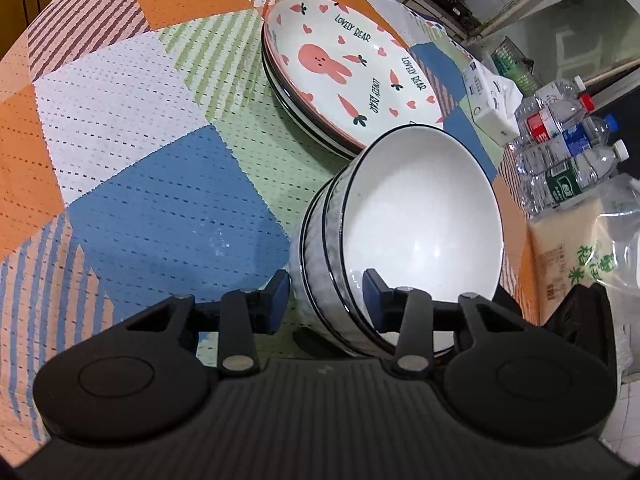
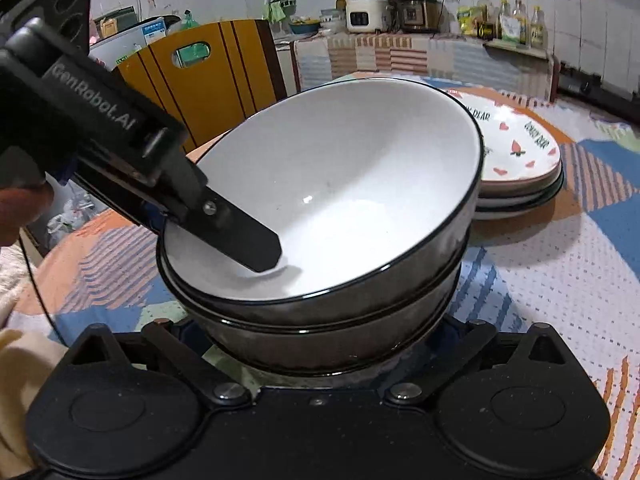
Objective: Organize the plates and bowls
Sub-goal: 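Grip the three stacked bowls with the left gripper while the right gripper supports them, then carry the bowl stack and lower it onto the bunny plate stack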
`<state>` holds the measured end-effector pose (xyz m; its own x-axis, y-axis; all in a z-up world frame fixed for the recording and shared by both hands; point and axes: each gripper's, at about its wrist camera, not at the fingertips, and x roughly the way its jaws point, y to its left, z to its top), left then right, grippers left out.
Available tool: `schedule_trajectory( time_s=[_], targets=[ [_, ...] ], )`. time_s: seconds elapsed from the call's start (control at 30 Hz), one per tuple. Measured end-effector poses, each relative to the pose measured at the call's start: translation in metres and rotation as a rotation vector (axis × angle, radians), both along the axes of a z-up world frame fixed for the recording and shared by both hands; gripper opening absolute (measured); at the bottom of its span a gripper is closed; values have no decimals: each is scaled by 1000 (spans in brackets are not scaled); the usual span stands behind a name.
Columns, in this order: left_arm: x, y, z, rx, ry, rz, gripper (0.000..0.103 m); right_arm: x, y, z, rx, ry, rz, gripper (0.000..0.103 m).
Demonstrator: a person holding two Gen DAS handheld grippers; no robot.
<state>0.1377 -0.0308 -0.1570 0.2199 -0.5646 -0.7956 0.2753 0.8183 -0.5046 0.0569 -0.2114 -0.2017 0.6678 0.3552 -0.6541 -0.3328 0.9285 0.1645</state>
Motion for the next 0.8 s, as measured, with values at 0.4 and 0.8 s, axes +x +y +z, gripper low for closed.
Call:
schedule_trajectory(
  time_s=[0.4,0.8],
  targets=[
    [-9,2,8,11,1,-47,39,-9,5,5,-41,-54,-7,101],
    [22,-25,66,-10,-76,-79,39,2,-18,46,-54,-202,-59,101]
  ],
)
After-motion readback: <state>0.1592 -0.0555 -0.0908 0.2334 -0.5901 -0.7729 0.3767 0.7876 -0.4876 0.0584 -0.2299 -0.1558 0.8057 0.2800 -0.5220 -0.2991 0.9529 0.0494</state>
